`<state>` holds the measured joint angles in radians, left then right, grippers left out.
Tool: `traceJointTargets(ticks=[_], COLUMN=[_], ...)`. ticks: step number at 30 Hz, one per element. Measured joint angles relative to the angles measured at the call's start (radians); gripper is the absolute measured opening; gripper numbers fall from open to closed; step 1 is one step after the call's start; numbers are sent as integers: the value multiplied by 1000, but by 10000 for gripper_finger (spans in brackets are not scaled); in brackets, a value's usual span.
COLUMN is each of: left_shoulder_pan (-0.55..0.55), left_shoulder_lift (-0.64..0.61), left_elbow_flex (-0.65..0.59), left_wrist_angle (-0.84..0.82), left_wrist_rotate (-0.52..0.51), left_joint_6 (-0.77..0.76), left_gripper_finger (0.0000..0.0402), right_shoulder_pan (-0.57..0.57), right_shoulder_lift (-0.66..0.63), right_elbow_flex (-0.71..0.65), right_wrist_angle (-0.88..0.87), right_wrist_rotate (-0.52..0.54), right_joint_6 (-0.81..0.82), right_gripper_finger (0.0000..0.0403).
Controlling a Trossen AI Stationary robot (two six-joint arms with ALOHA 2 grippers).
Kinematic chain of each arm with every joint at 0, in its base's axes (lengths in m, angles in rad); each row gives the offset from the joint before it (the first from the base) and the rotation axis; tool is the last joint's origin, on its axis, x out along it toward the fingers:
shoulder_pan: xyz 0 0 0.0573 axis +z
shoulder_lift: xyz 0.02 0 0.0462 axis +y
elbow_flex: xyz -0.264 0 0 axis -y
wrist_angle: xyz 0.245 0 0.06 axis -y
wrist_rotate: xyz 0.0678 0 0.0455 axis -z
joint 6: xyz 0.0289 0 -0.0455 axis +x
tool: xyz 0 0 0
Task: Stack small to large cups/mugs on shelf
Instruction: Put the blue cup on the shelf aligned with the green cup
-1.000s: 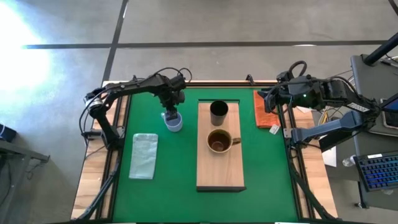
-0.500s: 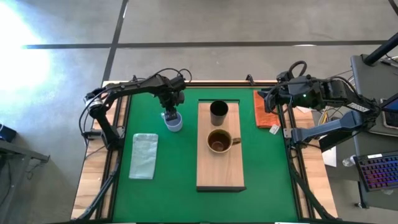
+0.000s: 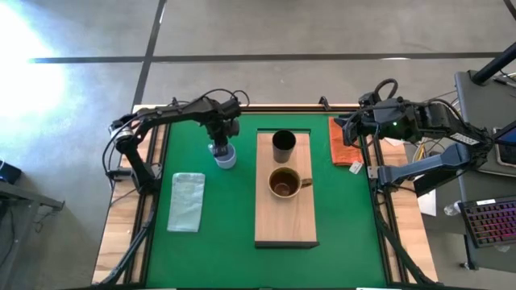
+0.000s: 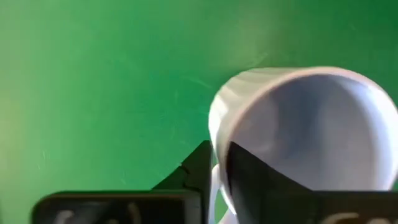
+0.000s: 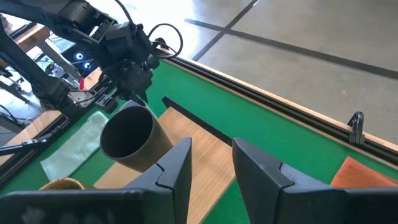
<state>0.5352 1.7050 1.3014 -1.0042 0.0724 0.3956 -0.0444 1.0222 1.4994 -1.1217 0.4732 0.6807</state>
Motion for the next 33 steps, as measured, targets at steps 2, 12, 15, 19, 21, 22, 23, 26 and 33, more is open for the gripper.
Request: traceJointTargets(ticks=[2,12,15,19,21,22,23,26,33], left_shoulder_pan=[-15,-82,-89,-89,-89,-89,-89,-88,-88], left_shoulder_lift=[0,-7,-17,-35,-50,-55,-58,-59,-51], left_elbow_flex=[0,3,3,3,3,4,6,8,7], left_wrist_angle=[0,-11,-17,-17,-17,-18,-19,-29,-35], left_wrist_rotate=[0,-29,-27,-28,-29,-29,-29,-29,-81], left_joint_6=[81,246,241,186,165,159,151,111,6], left_gripper_finger=[11,1,1,1,5,9,16,41,100], right_shoulder_pan=[0,0,0,0,0,0,0,0,0], right_shoulder_lift=[0,0,0,0,0,0,0,0,0], right_elbow_flex=[0,0,0,0,0,0,0,0,0], right_wrist_angle=[0,-1,-1,-4,-5,-5,-5,-5,-5], right_wrist_rotate=[0,1,1,10,18,22,24,26,26], right_joint_6=[0,0,0,0,0,0,0,-1,-2], right_gripper_finger=[109,109,109,109,109,109,109,109,109])
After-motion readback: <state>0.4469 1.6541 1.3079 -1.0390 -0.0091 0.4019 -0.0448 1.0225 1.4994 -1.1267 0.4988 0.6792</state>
